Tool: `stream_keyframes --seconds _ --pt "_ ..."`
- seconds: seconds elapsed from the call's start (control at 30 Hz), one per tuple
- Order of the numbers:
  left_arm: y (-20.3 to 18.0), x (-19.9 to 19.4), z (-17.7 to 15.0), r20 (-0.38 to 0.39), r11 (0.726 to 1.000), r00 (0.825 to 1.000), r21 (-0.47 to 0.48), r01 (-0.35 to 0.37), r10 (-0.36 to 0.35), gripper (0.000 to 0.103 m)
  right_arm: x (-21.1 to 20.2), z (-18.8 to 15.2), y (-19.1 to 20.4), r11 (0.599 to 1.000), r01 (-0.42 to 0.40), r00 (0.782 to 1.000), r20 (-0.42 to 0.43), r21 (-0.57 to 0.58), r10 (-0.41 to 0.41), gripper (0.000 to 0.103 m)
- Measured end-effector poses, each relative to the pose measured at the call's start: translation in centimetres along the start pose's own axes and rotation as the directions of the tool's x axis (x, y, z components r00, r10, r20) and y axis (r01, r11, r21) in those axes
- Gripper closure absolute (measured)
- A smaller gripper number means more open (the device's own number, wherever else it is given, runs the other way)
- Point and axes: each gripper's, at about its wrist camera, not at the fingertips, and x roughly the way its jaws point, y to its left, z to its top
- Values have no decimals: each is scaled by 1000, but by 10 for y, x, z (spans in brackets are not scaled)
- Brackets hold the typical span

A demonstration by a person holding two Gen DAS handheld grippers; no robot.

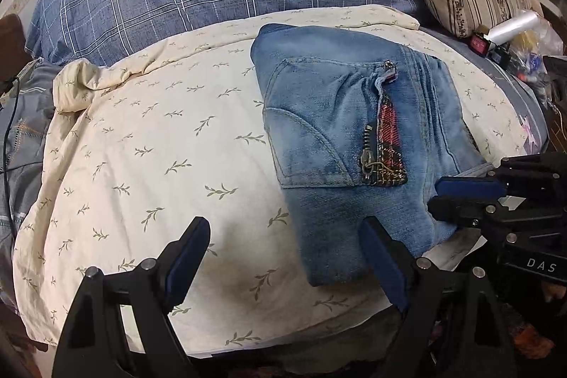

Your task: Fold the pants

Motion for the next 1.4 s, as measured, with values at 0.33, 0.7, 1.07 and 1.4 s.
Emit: stream_keyframes --seconds 0.33,0.7,1.07,1.4 --pt "3 9 -3 -6 1000 1000 -12 7 -7 12 4 0 1 1000 6 1000 -3 -8 -6 82" --pt "16 3 3 -35 995 997 -74 68 -70 9 -5 4 -2 1000 -11 1000 -2 18 11 83" --pt "66 -19 37 50 971 986 -171 166 -160 9 -50 18 -63 968 -113 990 112 222 90 62" --pt "78 37 56 -6 926 942 -188 328 -335 9 -37 19 -128 870 -238 970 141 431 196 31"
